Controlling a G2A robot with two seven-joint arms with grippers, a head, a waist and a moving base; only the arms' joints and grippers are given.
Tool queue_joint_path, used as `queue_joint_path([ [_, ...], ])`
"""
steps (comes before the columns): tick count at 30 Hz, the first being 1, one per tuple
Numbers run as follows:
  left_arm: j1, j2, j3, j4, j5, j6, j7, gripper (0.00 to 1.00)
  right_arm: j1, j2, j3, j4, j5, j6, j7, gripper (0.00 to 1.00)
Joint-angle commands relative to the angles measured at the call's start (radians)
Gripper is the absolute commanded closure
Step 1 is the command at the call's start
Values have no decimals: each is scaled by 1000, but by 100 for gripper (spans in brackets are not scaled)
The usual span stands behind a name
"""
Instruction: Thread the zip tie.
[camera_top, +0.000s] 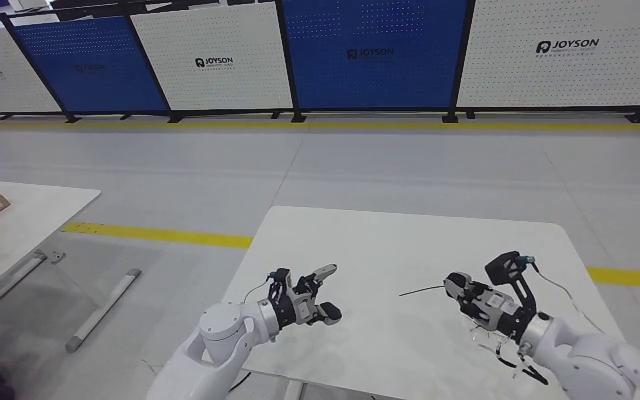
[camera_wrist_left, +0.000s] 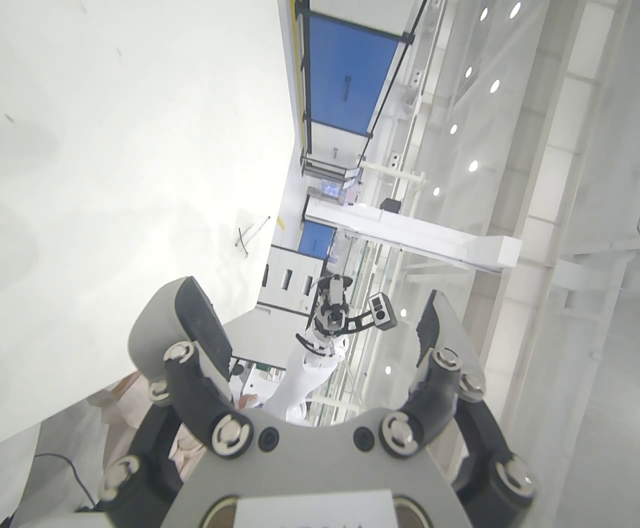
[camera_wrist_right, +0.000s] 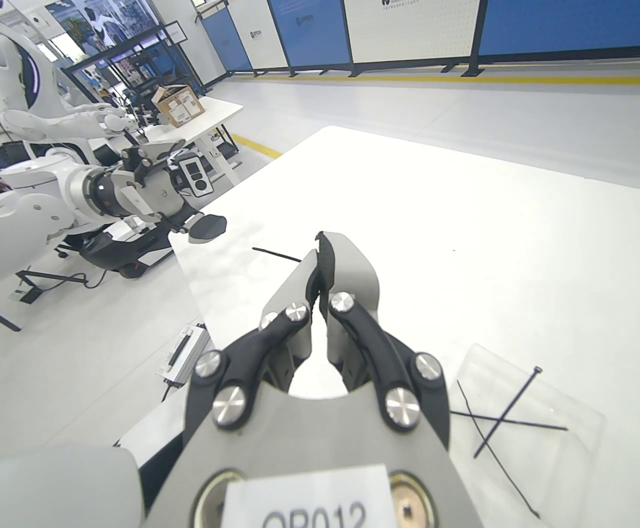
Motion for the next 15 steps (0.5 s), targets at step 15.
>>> queue_joint_path([
  [15,-175,13,230,43,-60,0,187,0,93,-40,-194,-125,-548,3,-3,100],
])
